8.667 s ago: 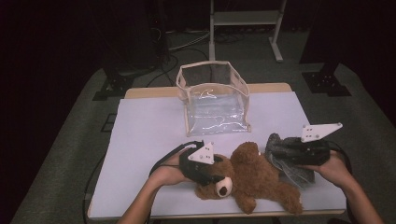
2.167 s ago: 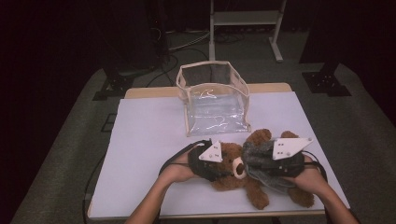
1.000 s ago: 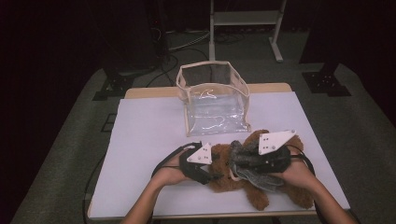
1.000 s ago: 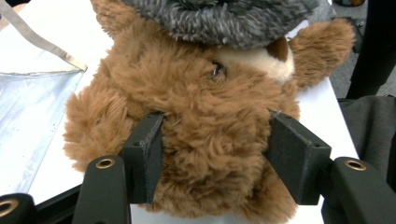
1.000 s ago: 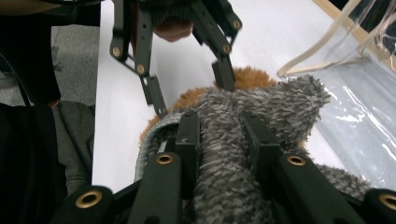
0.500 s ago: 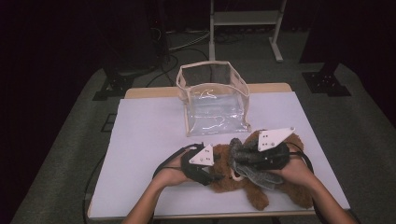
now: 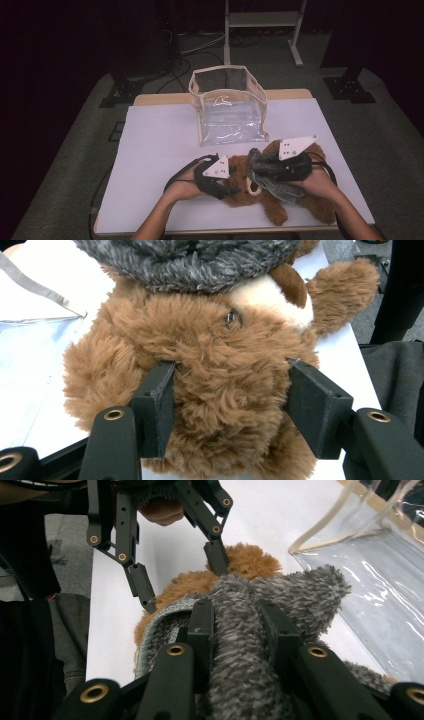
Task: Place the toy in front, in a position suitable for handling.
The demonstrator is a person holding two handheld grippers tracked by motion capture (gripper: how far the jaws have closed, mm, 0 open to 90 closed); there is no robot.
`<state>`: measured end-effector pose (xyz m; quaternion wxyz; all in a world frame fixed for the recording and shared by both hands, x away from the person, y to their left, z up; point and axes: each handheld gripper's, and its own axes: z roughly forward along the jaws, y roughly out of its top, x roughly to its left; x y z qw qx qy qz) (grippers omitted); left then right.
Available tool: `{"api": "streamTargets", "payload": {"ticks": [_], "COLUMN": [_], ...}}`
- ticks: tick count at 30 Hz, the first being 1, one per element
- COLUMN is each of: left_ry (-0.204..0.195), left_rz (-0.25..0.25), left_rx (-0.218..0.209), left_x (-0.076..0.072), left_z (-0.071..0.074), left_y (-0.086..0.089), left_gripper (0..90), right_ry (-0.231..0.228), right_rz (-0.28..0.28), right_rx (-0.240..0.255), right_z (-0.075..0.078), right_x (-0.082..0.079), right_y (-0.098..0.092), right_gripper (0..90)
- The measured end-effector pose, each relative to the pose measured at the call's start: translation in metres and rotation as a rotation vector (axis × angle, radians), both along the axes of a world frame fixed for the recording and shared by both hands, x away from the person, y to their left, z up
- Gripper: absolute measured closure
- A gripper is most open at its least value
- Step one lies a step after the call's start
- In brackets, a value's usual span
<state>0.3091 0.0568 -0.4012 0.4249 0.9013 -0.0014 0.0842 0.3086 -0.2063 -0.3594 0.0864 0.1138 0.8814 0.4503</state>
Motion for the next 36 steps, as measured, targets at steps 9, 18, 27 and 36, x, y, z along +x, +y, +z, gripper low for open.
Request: {"api": "streamTargets", "payload": {"ticks": [9,18,27,36], "left_ry": [0.005,0.005,0.001,-0.006], "left_rz": [0.006,0.012,0.003,0.003], "left_rx": [-0.003,0.003,-0.002,0.015], "left_x": [-0.001,-0.001,-0.003,-0.003], "left_z": [-0.002,-0.001,-0.002,-0.001], "left_y": [0.003,-0.001,0.0,-0.002], "left_gripper": [39.4,39.8,39.9,37.9], "right_ry": [-0.034,-0.012,-0.003,0.002], "right_rz": [0.047,0.024,0.022,0.054], "right_rx": [-0.041,-0.044,-0.062,-0.092], "right_z": [0.006,0.008,0.006,0.012], "right_x": [0.0,0.004,0.009,0.026], "right_y": [0.026,0.02,0.018,0.046], "right_gripper": [70.0,69.7,70.0,69.9]}}
